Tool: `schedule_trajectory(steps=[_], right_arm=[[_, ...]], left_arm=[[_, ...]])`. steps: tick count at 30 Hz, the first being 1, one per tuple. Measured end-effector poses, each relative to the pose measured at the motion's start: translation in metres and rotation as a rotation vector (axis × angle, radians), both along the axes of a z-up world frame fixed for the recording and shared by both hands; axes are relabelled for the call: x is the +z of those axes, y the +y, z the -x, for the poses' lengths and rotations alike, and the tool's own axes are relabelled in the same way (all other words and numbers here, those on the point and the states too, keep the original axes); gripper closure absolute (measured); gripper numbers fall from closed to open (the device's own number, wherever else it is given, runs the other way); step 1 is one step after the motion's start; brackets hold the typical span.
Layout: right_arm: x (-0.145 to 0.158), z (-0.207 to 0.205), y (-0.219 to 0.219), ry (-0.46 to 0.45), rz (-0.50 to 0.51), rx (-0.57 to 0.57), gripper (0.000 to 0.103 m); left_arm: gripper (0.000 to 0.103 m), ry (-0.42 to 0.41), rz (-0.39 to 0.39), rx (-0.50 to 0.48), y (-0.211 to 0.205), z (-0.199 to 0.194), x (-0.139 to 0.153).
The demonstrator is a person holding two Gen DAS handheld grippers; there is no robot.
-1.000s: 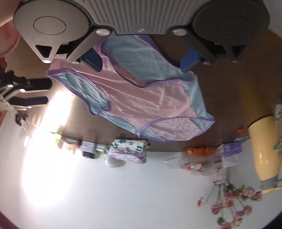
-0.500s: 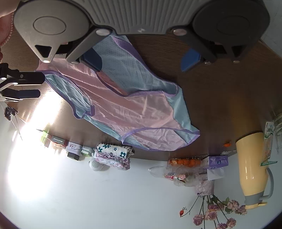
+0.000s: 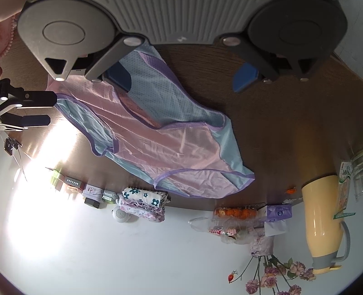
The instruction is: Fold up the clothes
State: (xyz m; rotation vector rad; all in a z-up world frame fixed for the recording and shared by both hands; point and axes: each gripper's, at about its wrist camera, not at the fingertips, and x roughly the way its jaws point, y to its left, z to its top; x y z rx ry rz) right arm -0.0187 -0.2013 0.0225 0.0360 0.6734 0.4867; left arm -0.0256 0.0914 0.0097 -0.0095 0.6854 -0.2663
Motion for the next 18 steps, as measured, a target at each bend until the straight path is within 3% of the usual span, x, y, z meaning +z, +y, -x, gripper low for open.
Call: schedule_trajectory(steps=[9,15,18], right_arm=[[0.022,0.015,0.041,-0.043,0.107,0.121,0.001],[0.021,0.024,0.074,-0.016,0.137,0.206,0.017],[0.020,0.028,0.086,-0.013,0.149,0.229,0.019]], left_arm=[[0.008,-0.026,-0.021,0.048,0.034,-0.016,0.024],[0.010,-0.032,-0.012,-0.005,0.044,-0.008,0.020],[0.011,-0.020,0.020,-0.012,0.051,-0.006,0.011]])
